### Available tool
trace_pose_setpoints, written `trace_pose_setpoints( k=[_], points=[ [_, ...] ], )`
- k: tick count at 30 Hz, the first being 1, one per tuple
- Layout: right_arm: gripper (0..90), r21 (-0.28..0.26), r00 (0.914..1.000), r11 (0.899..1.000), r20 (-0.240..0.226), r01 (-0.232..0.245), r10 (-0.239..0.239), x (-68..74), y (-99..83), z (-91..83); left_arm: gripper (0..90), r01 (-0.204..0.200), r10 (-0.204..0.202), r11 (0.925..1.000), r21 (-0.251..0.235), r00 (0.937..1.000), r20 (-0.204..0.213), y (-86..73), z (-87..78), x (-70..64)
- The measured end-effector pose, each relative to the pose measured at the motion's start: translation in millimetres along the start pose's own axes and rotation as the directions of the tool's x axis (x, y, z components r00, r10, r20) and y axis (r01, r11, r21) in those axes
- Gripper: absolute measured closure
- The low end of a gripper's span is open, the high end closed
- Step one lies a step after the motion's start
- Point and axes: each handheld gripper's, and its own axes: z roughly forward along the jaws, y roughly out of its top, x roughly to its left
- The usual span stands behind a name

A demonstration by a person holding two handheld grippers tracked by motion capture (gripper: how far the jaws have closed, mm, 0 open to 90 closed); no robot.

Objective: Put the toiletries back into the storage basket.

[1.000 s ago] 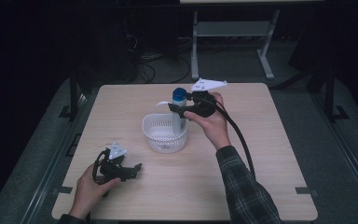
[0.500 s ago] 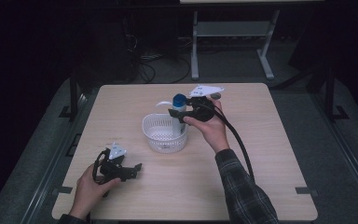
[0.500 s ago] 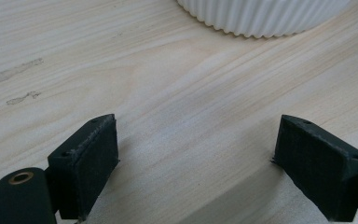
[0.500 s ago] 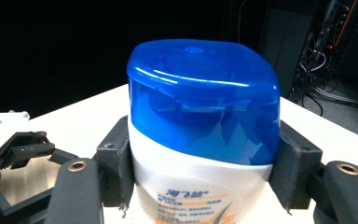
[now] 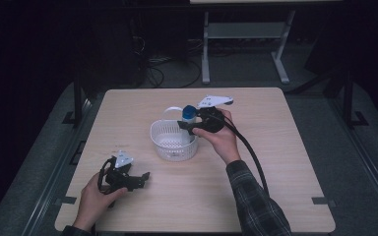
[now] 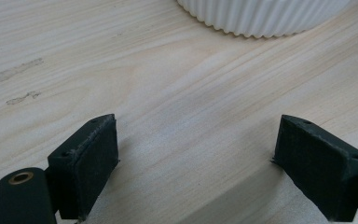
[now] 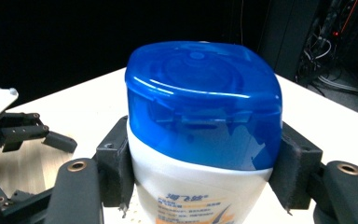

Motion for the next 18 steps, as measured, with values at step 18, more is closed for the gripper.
trace_pose_setpoints(
  k=[18],
  points=[
    [34.3,0.086,0.9996,0.996,0.006,0.026,-0.027,3.6,-12.4,12.8,12.6,-0.003,0.003,1.0,0.003,1.0,0.001,0.0,-0.2,0.2]
  ],
)
